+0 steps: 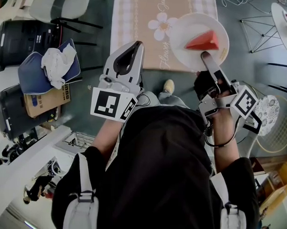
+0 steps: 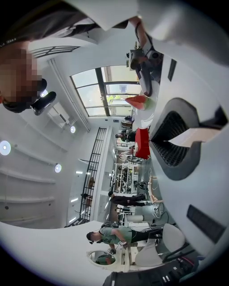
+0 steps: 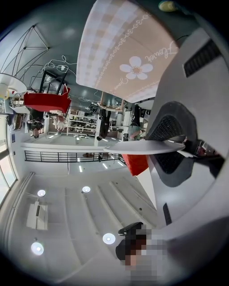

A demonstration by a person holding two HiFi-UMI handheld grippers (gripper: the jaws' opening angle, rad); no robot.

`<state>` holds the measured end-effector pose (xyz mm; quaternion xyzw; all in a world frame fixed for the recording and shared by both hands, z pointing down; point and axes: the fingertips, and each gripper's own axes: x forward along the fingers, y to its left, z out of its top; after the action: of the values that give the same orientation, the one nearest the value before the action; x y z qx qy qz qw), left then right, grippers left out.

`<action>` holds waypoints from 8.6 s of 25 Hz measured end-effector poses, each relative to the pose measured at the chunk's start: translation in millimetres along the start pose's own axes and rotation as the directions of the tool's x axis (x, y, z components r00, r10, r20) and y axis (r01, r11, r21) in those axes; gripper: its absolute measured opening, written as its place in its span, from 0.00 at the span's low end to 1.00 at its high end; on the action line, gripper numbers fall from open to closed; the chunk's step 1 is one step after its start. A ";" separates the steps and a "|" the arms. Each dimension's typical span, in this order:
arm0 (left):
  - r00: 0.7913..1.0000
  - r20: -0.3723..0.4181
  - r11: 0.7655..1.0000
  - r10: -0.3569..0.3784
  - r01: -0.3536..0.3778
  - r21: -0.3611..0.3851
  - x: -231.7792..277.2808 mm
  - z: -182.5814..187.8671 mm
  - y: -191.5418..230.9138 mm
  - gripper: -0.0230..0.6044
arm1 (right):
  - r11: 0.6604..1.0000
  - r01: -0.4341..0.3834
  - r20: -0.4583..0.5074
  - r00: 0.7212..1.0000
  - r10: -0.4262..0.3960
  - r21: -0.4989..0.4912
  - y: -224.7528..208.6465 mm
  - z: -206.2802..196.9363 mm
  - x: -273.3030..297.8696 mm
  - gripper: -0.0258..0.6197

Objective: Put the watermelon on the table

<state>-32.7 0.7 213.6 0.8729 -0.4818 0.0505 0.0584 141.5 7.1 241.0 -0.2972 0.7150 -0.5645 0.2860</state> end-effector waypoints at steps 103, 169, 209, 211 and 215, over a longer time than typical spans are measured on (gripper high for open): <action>0.969 0.021 0.966 -0.245 0.246 -0.076 130.8 15.3 143.7 0.05 | 0.994 0.101 0.164 0.982 -0.093 -0.044 -15.7 48.7 171.0 0.09; 0.993 -0.117 0.991 -0.032 0.017 -0.129 200.7 -113.6 181.0 0.05 | 0.983 0.176 -0.081 0.982 -0.172 0.057 -188.2 73.5 204.6 0.09; 0.974 -0.222 0.982 -0.038 -0.005 -0.191 245.6 -248.5 198.7 0.05 | 0.954 0.280 -0.168 0.951 -0.260 0.108 -343.1 45.7 214.9 0.09; 0.973 -0.226 0.981 -0.040 -0.004 -0.192 247.5 -253.8 199.6 0.05 | 0.954 0.280 -0.169 0.951 -0.260 0.108 -347.6 45.8 216.3 0.09; 0.973 -0.228 0.980 -0.040 -0.007 -0.199 251.2 -261.7 201.2 0.05 | 0.949 0.293 -0.175 0.946 -0.272 0.111 -357.2 43.7 216.1 0.09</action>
<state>-78.2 -276.1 519.3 0.8549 -0.4670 0.1029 0.2009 67.9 -248.9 565.4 -0.3309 0.6452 -0.6688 0.1641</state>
